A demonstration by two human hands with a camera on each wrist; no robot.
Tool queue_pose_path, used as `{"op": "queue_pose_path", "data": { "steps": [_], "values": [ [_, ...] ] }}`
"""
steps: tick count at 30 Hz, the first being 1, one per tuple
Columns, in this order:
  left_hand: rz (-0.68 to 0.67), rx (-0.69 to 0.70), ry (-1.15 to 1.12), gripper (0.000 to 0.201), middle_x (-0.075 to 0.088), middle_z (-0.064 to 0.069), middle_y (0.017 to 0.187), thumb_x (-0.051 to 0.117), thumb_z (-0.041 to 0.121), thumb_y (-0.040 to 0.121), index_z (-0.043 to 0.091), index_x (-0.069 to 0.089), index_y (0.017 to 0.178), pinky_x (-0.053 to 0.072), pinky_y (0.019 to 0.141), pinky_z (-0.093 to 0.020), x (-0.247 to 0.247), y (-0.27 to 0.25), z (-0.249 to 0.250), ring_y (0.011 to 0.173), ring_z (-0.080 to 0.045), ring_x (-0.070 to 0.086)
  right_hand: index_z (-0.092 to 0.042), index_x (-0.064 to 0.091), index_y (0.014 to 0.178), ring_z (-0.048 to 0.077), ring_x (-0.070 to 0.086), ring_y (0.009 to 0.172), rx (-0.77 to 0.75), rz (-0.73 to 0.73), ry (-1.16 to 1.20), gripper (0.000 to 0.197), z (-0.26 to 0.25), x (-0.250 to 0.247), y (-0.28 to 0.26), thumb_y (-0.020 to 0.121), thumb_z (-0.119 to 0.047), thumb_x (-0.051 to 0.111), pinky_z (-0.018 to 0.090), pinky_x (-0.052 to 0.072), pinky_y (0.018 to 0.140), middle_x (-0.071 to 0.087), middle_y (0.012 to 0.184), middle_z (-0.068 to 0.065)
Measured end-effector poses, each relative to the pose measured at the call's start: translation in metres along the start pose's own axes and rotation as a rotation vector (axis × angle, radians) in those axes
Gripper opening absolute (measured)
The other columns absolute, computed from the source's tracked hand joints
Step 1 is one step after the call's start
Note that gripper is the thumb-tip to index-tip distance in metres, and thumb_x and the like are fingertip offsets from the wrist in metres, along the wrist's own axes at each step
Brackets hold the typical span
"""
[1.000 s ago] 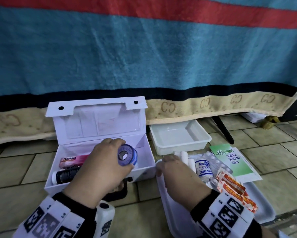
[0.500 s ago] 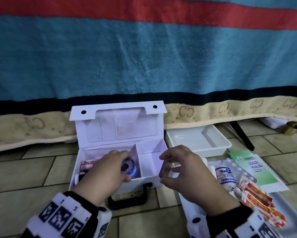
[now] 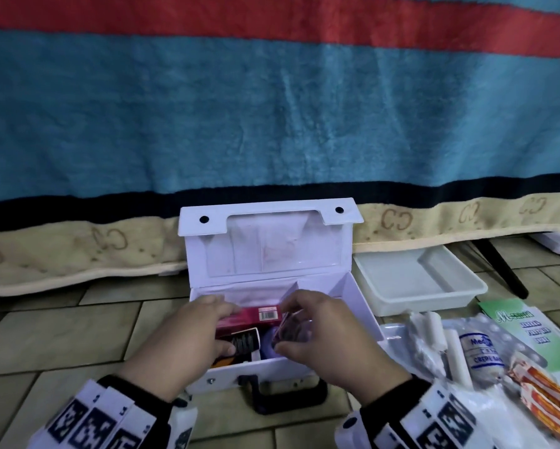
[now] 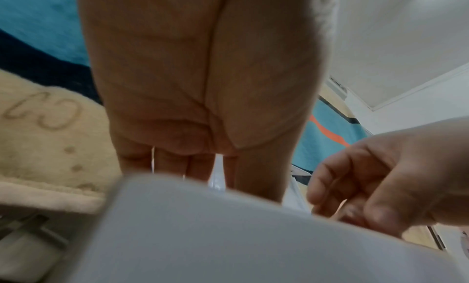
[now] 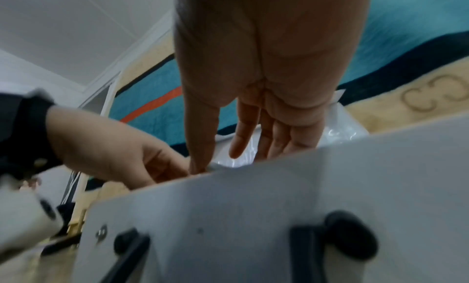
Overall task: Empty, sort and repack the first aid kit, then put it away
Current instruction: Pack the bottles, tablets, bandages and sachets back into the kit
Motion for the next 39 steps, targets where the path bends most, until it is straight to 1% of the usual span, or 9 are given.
{"op": "queue_pose_path", "data": {
  "steps": [2,5,11,16,19,26,30,34,39],
  "values": [
    [-0.019,0.043,0.03,0.04,0.048,0.017,0.134,0.067,0.036,0.081,0.039,0.055,0.119,0.032,0.101,-0.023,0.002,-0.001,0.003,0.123,-0.007,0.046,-0.032,0.056,0.099,0.009,0.059,0.091,-0.013,-0.012,-0.077,0.039,-0.002,0.01,0.007,0.067,-0.022,0.076,0.02,0.047,0.078,0.062,0.1,-0.007],
    [-0.018,0.073,0.062,0.03,0.053,0.016,0.121,0.064,0.034,0.084,0.036,0.056,0.112,0.032,0.096,-0.025,0.001,-0.001,0.007,0.113,-0.009,0.05,-0.03,0.048,0.09,0.011,0.055,0.085,0.013,-0.02,-0.166,0.04,0.0,0.013,0.015,0.065,-0.021,0.077,0.02,0.041,0.065,0.061,0.092,-0.006],
    [0.01,0.091,0.083,0.033,0.051,0.017,0.123,0.063,0.032,0.083,0.036,0.054,0.114,0.029,0.095,-0.025,0.002,0.001,0.005,0.116,-0.006,0.047,-0.026,0.046,0.087,0.014,0.06,0.079,0.069,-0.057,-0.258,0.038,0.003,0.02,0.021,0.065,-0.022,0.076,0.028,0.051,0.067,0.065,0.081,-0.004],
    [0.018,0.108,0.083,0.037,0.049,0.019,0.125,0.062,0.033,0.081,0.037,0.052,0.116,0.027,0.097,-0.025,0.007,-0.001,0.004,0.118,-0.005,0.046,-0.03,0.042,0.079,0.005,0.054,0.068,0.04,-0.099,-0.232,0.039,0.002,0.019,0.017,0.064,-0.02,0.076,0.016,0.041,0.055,0.06,0.072,-0.007],
    [0.014,0.115,0.091,0.037,0.048,0.019,0.126,0.062,0.033,0.082,0.037,0.051,0.117,0.026,0.097,-0.025,0.007,-0.001,0.005,0.119,-0.004,0.045,-0.031,0.039,0.072,0.004,0.05,0.066,0.033,-0.114,-0.247,0.04,-0.001,0.018,0.017,0.062,-0.025,0.077,0.016,0.039,0.056,0.058,0.071,-0.008],
    [0.007,0.119,0.088,0.037,0.049,0.019,0.126,0.063,0.035,0.08,0.038,0.051,0.115,0.026,0.097,-0.025,0.007,0.001,0.006,0.119,-0.005,0.045,-0.024,0.053,0.078,0.019,0.058,0.089,0.033,-0.072,-0.415,0.024,-0.013,0.025,0.018,0.069,-0.04,0.069,0.029,0.042,0.07,0.056,0.096,-0.003],
    [0.015,0.126,0.082,0.037,0.05,0.019,0.123,0.063,0.034,0.08,0.037,0.051,0.115,0.026,0.097,-0.025,0.007,0.0,0.006,0.117,-0.006,0.046,-0.019,0.061,0.098,0.022,0.058,0.1,0.041,-0.118,-0.576,0.021,-0.009,0.036,0.017,0.084,-0.035,0.058,0.027,0.036,0.07,0.059,0.106,0.003],
    [0.032,0.128,0.074,0.037,0.051,0.018,0.12,0.064,0.032,0.08,0.037,0.051,0.114,0.026,0.095,-0.024,0.007,-0.001,0.004,0.115,-0.006,0.047,-0.022,0.064,0.104,0.022,0.06,0.099,0.03,-0.111,-0.611,0.02,-0.001,0.033,0.016,0.085,-0.022,0.056,0.027,0.044,0.074,0.062,0.105,0.003],
    [0.024,0.124,0.082,0.037,0.05,0.019,0.122,0.064,0.033,0.08,0.038,0.051,0.114,0.025,0.095,-0.025,0.009,0.0,0.004,0.117,-0.004,0.045,-0.018,0.07,0.093,0.023,0.062,0.089,0.055,-0.156,-0.553,0.02,0.008,0.034,0.028,0.077,-0.03,0.069,0.026,0.039,0.06,0.065,0.095,0.006]
  ]
}}
Point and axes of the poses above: each hand's wrist, its own y-axis towards the middle knuckle, its own x-axis out of the palm, z = x × y, the point moved 10 cm from there along y, towards the middle knuckle
